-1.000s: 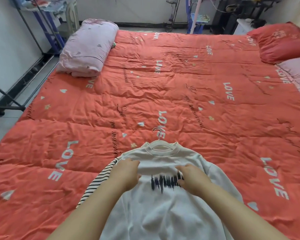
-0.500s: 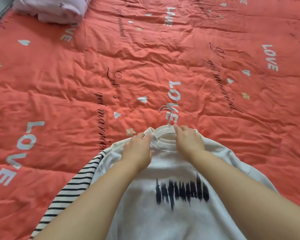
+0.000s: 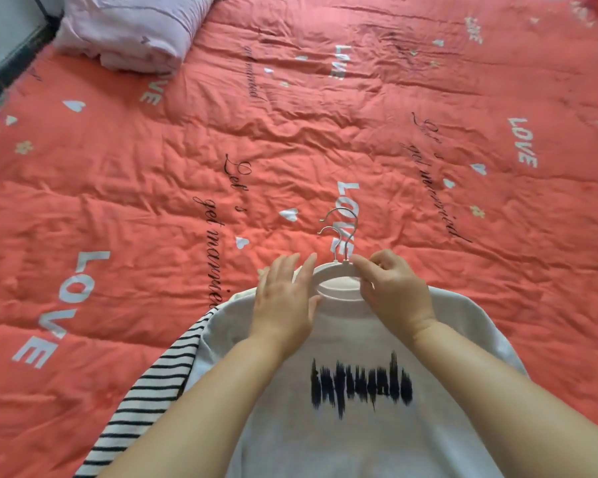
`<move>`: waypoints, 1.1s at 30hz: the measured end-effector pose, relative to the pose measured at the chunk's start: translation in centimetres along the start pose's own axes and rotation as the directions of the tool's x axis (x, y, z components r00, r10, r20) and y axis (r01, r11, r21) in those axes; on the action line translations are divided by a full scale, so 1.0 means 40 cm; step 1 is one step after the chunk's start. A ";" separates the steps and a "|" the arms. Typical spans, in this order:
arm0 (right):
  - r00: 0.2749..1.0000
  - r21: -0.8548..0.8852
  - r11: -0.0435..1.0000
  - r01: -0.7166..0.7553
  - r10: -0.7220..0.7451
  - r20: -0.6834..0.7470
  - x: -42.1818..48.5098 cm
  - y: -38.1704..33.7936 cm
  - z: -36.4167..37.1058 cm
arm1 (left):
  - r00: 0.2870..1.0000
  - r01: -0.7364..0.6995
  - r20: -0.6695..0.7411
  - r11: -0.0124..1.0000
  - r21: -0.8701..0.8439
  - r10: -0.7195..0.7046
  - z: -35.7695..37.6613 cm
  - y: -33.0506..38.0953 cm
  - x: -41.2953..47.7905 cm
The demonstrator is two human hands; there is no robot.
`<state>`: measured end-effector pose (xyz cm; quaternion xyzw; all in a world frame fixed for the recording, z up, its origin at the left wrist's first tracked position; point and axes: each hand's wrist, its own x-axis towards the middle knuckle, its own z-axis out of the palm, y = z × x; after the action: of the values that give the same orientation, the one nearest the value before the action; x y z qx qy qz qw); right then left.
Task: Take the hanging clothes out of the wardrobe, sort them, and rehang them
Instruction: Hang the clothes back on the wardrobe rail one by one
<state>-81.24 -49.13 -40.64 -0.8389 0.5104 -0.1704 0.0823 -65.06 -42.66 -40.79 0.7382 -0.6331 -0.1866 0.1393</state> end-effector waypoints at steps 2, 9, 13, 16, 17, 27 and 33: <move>0.983 -0.002 0.994 0.107 -0.106 -0.152 -0.018 -0.038 -0.070 | 0.998 -0.023 -0.055 0.998 -0.051 0.020 -0.055 0.031 -0.028; 0.912 0.036 0.963 0.266 -0.239 -0.333 -0.060 -0.261 -0.378 | 0.881 -0.284 -0.431 0.947 -0.150 0.195 -0.302 0.108 -0.191; 0.807 -0.002 0.898 0.439 -0.396 -0.438 -0.089 -0.409 -0.532 | 0.814 -0.295 -0.549 0.949 -0.111 0.189 -0.481 0.114 -0.330; 0.770 0.105 0.854 0.510 -0.399 -0.498 -0.110 -0.531 -0.623 | 0.782 -0.237 -0.610 0.967 -0.097 0.131 -0.611 0.098 -0.451; 0.759 0.137 0.832 0.537 -0.406 -0.510 -0.120 -0.571 -0.646 | 0.767 -0.210 -0.632 0.974 -0.086 0.109 -0.647 0.091 -0.494; 0.538 0.349 0.411 0.842 -0.681 -0.496 -0.277 -1.020 -0.832 | 0.521 0.257 -0.849 0.964 0.062 -0.085 -0.949 0.056 -1.025; 0.356 0.401 0.144 0.905 -0.772 -0.526 -0.435 -1.333 -0.889 | 0.310 0.463 -0.935 0.886 -0.009 -0.172 -1.082 0.029 -1.372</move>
<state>-57.55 -7.65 5.49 -0.8697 -0.1360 -0.4292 0.2021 -53.61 9.98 3.73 0.8368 -0.3062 0.3149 0.3268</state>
